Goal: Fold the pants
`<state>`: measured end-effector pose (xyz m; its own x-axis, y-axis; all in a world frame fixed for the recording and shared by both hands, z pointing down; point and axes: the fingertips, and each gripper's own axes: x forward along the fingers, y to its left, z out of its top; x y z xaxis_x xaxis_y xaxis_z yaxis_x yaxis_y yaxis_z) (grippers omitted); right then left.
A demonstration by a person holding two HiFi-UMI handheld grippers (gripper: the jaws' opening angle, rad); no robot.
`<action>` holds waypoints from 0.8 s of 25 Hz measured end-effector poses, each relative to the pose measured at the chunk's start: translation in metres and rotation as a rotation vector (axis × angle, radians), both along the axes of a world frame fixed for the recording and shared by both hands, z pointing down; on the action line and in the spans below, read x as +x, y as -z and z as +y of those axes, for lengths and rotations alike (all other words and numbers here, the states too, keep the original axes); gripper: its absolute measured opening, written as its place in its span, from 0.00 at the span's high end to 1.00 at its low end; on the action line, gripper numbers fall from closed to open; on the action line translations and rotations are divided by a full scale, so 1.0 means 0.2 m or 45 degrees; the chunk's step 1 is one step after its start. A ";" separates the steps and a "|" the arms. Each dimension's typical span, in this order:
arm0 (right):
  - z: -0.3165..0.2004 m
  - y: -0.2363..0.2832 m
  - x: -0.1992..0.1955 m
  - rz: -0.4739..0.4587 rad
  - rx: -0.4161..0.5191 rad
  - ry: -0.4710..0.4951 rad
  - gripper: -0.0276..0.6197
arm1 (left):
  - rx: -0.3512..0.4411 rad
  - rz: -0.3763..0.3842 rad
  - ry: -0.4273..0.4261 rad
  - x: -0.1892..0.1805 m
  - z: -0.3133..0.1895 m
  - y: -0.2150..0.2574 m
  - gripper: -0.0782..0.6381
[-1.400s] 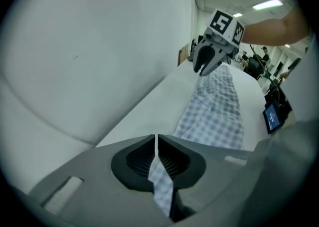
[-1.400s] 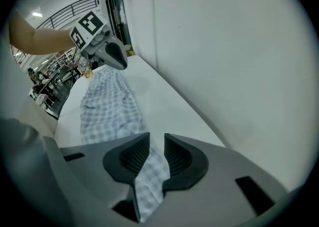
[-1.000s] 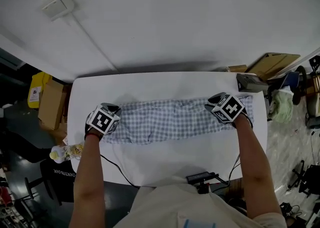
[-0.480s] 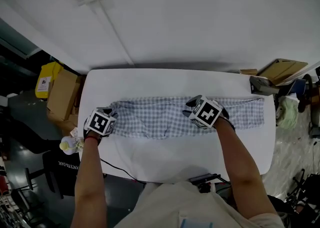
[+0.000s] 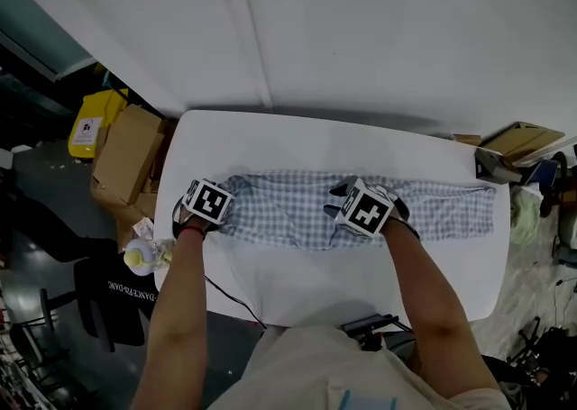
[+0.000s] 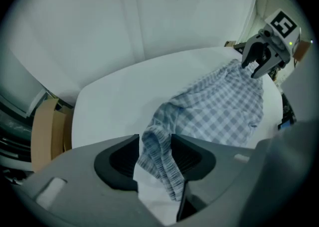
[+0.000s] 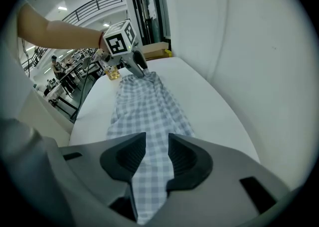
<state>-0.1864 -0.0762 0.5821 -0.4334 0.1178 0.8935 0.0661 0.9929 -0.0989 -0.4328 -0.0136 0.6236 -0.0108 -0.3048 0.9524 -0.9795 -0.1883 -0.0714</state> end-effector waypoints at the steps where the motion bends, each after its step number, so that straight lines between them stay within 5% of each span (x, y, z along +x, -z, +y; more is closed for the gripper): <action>1: 0.01 0.00 -0.01 0.003 -0.002 0.000 0.73 | -0.022 0.024 0.010 0.00 0.01 -0.03 0.63; 10: -0.02 0.00 -0.03 -0.009 -0.011 -0.064 0.71 | -0.081 0.265 0.110 0.02 0.06 -0.14 0.61; 17: -0.01 0.03 -0.04 -0.023 -0.009 -0.072 0.71 | -0.048 0.256 0.128 0.00 0.05 -0.15 0.62; 20: -0.01 0.04 -0.05 -0.038 -0.006 -0.082 0.71 | -0.023 0.285 0.154 0.01 0.05 -0.15 0.73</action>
